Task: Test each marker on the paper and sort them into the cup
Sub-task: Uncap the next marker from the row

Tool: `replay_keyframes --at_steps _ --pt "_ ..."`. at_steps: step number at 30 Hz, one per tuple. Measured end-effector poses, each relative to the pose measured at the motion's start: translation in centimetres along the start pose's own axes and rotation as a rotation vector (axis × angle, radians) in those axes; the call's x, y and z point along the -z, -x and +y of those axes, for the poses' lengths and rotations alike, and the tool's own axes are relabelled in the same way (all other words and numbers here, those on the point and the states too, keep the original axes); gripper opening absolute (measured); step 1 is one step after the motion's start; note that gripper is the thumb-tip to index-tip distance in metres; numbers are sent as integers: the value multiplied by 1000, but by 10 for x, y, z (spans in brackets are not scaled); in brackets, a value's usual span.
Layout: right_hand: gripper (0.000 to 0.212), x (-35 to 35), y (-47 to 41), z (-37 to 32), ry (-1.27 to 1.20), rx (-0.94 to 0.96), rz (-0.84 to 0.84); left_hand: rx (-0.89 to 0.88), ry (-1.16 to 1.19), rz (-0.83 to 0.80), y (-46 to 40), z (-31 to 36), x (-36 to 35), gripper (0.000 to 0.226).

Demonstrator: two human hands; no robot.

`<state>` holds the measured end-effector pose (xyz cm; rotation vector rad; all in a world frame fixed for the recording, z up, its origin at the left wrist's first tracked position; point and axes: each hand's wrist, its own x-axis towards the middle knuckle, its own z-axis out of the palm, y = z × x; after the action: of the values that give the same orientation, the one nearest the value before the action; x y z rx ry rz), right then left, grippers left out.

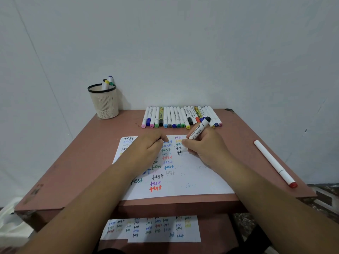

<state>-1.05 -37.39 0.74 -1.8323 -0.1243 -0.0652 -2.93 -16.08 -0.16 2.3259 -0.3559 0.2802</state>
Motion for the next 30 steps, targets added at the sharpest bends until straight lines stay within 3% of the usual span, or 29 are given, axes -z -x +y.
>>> replay_keyframes --at_steps 21,30 --pt "15 2 2 1 56 -2 55 -128 -85 -15 -5 -5 -2 34" --pt "14 4 1 1 125 15 83 -30 -52 -5 -6 -1 -3 36"
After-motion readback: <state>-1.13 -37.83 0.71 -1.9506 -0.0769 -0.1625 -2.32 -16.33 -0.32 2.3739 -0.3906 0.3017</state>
